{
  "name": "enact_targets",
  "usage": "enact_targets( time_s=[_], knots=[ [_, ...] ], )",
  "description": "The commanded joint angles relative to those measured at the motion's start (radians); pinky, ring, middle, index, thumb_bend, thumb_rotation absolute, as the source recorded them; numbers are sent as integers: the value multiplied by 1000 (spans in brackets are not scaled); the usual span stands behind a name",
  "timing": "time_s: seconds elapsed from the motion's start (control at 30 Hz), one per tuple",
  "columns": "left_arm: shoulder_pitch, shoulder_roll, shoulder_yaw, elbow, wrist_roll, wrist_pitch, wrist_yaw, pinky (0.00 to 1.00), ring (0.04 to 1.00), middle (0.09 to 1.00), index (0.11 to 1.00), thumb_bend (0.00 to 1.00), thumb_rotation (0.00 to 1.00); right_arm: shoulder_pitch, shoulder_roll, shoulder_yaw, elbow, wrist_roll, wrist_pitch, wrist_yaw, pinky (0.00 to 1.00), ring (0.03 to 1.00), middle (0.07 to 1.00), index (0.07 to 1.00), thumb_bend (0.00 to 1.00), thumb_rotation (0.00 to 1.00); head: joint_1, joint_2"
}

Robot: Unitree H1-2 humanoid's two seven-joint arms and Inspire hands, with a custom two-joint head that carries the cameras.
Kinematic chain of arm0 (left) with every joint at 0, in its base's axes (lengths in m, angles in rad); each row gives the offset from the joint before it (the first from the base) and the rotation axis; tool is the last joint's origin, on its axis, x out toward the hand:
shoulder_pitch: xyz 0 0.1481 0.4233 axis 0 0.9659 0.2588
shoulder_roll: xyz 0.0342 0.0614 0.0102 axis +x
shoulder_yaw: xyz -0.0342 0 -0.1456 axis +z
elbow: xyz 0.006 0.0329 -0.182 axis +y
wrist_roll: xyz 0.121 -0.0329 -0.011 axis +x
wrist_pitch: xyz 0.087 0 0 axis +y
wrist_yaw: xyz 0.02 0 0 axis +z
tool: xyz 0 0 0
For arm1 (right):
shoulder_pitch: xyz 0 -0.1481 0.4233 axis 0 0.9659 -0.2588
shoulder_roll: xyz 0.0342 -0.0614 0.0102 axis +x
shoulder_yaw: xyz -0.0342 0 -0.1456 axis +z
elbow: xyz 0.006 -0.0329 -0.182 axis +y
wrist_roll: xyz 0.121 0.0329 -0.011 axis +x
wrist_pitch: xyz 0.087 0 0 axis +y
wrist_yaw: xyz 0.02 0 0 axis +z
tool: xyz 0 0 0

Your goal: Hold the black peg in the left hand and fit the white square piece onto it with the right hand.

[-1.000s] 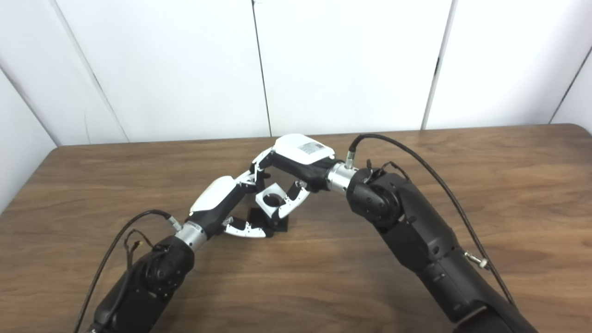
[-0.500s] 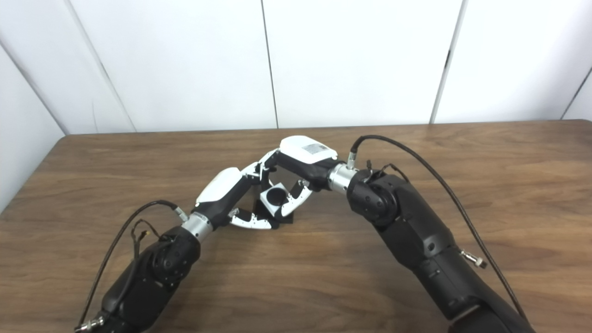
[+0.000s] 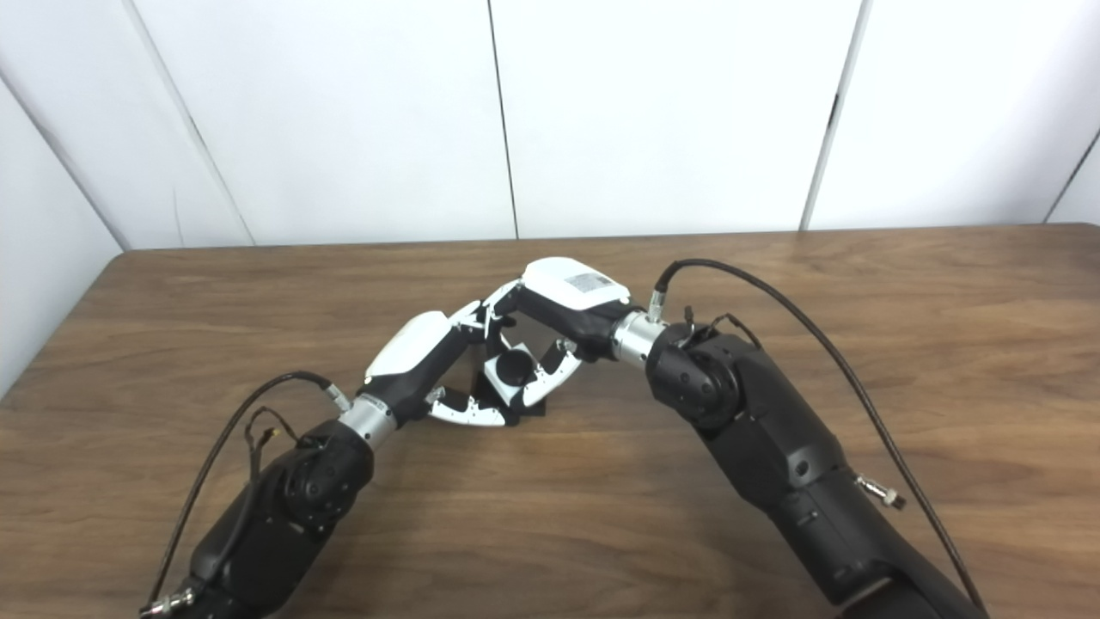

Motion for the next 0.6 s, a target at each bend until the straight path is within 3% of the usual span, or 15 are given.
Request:
enact_targets(
  time_s=[0.0,0.13,0.57],
  knots=[
    [0,7,-10,1,25,9,-17,939,980,918,490,522,74,-34,-3,-12,-39,7,43,19,901,914,926,918,914,397,1,1],
    [0,8,-12,2,33,11,-16,932,977,919,491,522,75,-33,-16,-21,-52,0,77,25,891,940,984,995,996,458,-2,0],
    [-2,8,-11,8,28,9,-18,937,976,919,490,522,75,-26,-56,-53,-58,-2,74,-2,917,948,996,1000,1000,545,-3,2]
  ],
)
